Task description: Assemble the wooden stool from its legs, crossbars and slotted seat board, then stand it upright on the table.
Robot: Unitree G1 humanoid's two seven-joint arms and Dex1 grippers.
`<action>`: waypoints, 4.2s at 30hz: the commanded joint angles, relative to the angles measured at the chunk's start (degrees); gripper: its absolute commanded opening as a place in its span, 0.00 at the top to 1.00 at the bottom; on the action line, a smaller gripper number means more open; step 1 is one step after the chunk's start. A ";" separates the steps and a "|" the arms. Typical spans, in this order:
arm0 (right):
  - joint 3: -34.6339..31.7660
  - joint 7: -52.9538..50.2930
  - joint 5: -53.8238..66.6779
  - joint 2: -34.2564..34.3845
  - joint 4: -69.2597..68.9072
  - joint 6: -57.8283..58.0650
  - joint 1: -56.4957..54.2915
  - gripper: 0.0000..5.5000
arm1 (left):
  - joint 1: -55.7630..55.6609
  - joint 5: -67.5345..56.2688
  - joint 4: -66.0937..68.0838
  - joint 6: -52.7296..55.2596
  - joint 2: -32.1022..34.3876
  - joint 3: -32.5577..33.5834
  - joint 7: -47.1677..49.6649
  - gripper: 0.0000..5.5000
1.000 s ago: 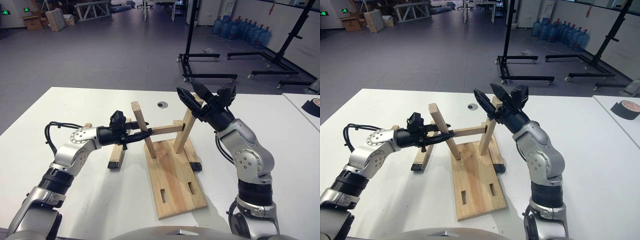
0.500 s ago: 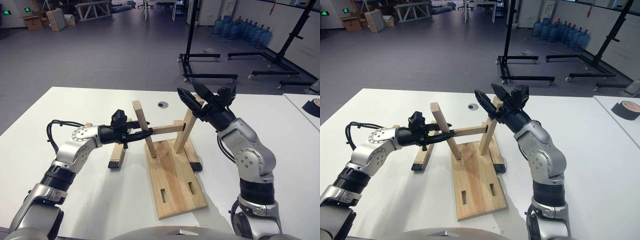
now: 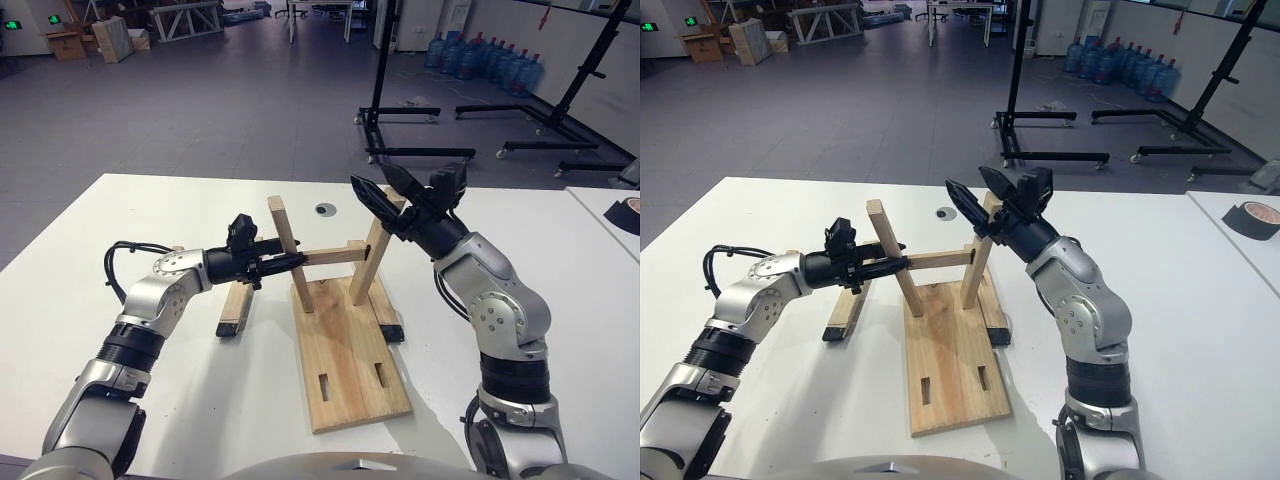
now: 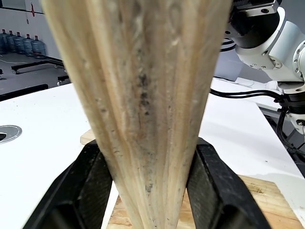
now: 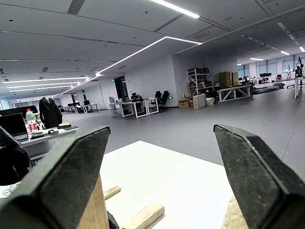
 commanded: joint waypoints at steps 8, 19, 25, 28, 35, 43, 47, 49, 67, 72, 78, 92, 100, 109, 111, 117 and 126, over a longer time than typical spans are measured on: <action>10.70 1.90 0.12 1.91 5.85 8.02 5.68 0.27 | 8.43 22.83 1.61 -3.50 2.15 -19.59 2.79 0.63; 11.58 1.64 0.31 2.18 5.60 7.91 5.96 0.27 | 6.82 20.49 2.76 -3.59 -0.60 -19.75 4.26 0.63; 12.23 1.48 -1.77 1.72 5.96 6.06 6.14 0.27 | 6.53 20.32 3.79 -3.85 0.55 -18.41 4.89 0.63; 11.21 0.88 -3.58 1.68 7.24 4.03 5.63 0.27 | 6.98 18.97 3.26 -3.47 1.41 -16.44 5.54 0.63; 8.86 0.16 -7.36 0.19 9.57 -0.25 3.60 0.27 | 6.70 17.26 2.79 -2.60 2.17 -13.91 7.18 0.63; 12.84 4.43 -16.51 -7.19 11.07 -6.39 4.00 0.27 | 6.08 18.84 2.47 -0.76 1.38 -10.97 8.98 0.40; 13.01 4.73 -17.68 -7.93 11.17 -7.77 3.91 0.27 | 6.85 20.34 1.57 -0.08 1.23 -8.96 8.92 0.34; 13.01 4.86 -17.95 -8.21 10.34 -7.98 3.73 0.27 | 7.31 21.34 0.98 -0.01 1.25 -8.25 9.16 0.34; 2.65 8.95 -11.43 -17.12 0.93 -3.07 -2.89 0.27 | 7.88 28.50 4.20 -1.83 -1.72 -4.86 13.85 0.34; -5.17 11.24 -2.06 -17.91 0.29 0.62 -3.09 0.27 | 8.98 28.86 3.66 -1.84 -2.19 -4.73 14.17 0.34; -11.28 20.75 7.03 -22.86 3.12 4.73 5.08 0.27 | 9.11 28.94 3.49 -1.74 -2.37 -4.56 14.16 0.34; 14.26 19.18 -21.18 -17.11 17.22 -11.06 11.67 0.27 | 7.77 29.70 4.20 -1.95 -2.58 -4.72 13.14 0.34; 17.51 15.40 -31.05 -14.03 26.17 -20.55 6.16 0.27 | 8.24 30.58 4.07 -1.97 -3.05 -4.59 13.72 0.34; 17.48 15.17 -33.01 -12.00 27.89 -22.23 5.01 0.27 | 7.46 31.70 5.82 -2.63 -3.30 -3.83 16.58 0.34; 17.28 15.33 -33.09 -12.19 27.49 -22.26 5.31 0.27 | 7.20 32.05 6.29 -2.77 -3.33 -3.57 17.34 0.34; 16.78 15.56 -33.32 -12.61 27.20 -22.20 5.51 0.27 | 7.75 32.61 5.86 -2.70 -3.87 -3.30 17.76 0.34; 15.01 16.24 -31.80 -14.17 23.53 -20.18 7.73 0.27 | 11.70 28.79 -7.71 1.03 -0.54 0.50 14.91 0.34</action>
